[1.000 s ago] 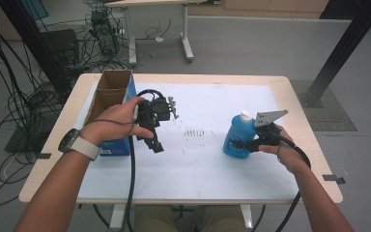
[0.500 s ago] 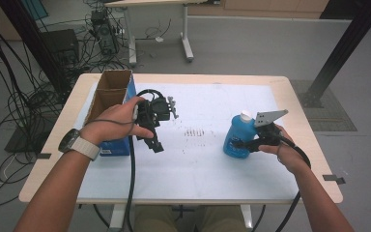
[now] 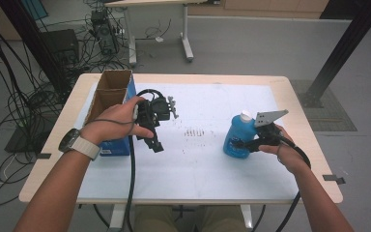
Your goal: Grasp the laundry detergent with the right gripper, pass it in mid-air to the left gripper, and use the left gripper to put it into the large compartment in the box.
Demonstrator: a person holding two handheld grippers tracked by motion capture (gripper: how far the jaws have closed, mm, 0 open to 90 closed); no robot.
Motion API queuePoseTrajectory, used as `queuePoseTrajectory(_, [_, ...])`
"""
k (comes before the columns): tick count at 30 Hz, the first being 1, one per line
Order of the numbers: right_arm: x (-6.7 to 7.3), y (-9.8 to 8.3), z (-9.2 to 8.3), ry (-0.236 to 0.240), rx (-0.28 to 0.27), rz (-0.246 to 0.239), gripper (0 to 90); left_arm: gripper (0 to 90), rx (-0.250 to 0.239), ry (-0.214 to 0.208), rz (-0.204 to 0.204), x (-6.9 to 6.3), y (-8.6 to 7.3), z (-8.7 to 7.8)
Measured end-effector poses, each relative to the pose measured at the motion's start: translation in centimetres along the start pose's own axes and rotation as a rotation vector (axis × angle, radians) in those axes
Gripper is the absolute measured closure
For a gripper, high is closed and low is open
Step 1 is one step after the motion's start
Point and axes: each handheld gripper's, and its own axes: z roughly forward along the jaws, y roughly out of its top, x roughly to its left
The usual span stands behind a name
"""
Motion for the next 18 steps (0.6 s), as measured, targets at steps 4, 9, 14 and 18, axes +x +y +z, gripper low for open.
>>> queuePoseTrajectory(4, [0.04,0.0,0.0,0.001,0.0,-0.001,43.2,11.8,-0.001,-0.001,0.004,0.0,0.06,0.03])
queuePoseTrajectory(9, [0.03,0.02,0.01,0.0,0.0,-0.001,43.1,11.8,-0.003,-0.001,0.003,-0.01,0.08,0.0])
queuePoseTrajectory(14, [0.05,0.04,0.0,-0.001,0.001,-0.002,43.2,11.6,-0.001,0.001,-0.002,0.03,-0.05,-0.09])
queuePoseTrajectory(18, [0.06,0.05,0.0,-0.001,0.002,-0.004,43.2,11.2,-0.005,0.003,-0.001,0.02,-0.07,-0.18])
